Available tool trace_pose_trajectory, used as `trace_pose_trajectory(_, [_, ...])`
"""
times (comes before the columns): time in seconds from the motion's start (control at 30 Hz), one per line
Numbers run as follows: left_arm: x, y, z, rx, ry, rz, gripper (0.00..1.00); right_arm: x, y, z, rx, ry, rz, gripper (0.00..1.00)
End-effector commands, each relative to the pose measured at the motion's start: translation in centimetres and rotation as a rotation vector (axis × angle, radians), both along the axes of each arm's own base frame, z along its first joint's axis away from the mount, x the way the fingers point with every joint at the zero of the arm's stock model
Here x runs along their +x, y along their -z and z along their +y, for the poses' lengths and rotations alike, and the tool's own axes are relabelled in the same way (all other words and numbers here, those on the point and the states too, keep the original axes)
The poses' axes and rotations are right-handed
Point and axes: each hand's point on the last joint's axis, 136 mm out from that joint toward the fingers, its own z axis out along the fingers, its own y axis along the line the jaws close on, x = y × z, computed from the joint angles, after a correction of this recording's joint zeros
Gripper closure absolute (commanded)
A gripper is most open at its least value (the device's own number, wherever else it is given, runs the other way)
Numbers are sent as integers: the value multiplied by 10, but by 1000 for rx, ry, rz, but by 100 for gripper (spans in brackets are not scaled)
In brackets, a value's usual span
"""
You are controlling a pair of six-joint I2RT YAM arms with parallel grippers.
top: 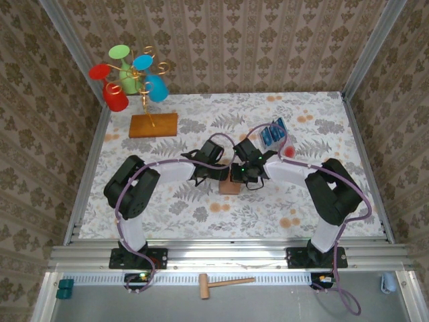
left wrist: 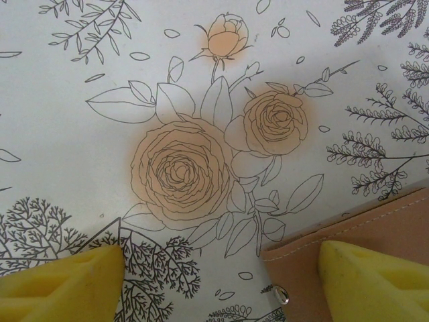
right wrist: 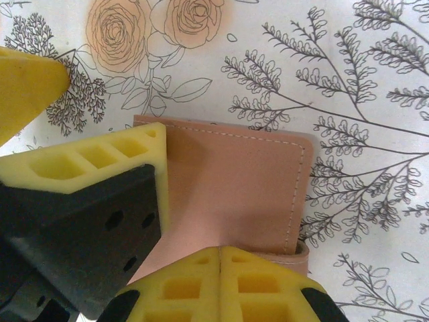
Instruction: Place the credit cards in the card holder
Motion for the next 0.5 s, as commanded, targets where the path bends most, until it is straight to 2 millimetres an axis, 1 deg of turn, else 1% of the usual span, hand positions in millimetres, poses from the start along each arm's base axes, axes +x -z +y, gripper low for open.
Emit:
trace_pose_trajectory(0.0, [-25, 27, 12, 67, 22, 94, 23, -3, 10, 0, -48, -13, 28, 100])
trace_pose_trajectory(0.3, [-24, 26, 11, 60, 22, 93, 23, -4, 12, 6, -46, -20, 33, 100])
trace_pose_trajectory(0.47, [-24, 25, 11, 56, 21, 91, 23, -10, 19, 5, -75, -32, 50, 100])
